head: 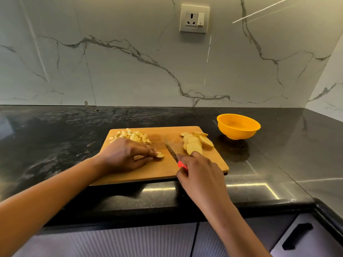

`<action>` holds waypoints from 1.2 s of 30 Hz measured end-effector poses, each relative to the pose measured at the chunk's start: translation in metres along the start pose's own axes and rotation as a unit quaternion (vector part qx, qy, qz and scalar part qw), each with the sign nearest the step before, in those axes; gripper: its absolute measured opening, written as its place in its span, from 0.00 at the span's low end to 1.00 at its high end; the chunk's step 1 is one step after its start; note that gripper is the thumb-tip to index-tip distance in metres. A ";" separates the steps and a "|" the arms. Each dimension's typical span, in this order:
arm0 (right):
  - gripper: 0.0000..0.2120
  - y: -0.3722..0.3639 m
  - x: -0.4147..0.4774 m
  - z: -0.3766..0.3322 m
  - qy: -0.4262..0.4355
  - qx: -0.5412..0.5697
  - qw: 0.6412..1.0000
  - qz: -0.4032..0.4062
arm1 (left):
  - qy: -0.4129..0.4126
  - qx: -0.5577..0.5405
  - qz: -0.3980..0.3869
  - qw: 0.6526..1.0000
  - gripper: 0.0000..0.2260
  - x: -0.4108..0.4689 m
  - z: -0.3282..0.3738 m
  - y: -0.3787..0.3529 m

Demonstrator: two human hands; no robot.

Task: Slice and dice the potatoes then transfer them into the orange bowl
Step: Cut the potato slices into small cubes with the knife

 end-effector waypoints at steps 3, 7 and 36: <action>0.21 0.004 -0.003 -0.005 0.019 -0.003 1.000 -0.004 | -0.008 -0.013 -0.005 1.000 0.18 -0.003 0.004 0.003; 0.21 0.006 -0.004 -0.012 0.040 -0.005 0.999 -0.010 | -0.020 -0.009 -0.019 1.000 0.19 -0.004 0.006 0.001; 0.16 0.023 -0.006 -0.026 0.100 -0.025 0.986 -0.133 | 0.044 -0.003 -0.087 0.995 0.25 -0.006 0.000 -0.008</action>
Point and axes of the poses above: each hand's wrist, its own x-axis towards the middle knuckle, its own y-axis out of the back of the hand, z = x × y, the point moved 7 cm from there along x, towards the middle knuckle, and after that the axes turned 12 degrees about z, right-handed, at the moved point
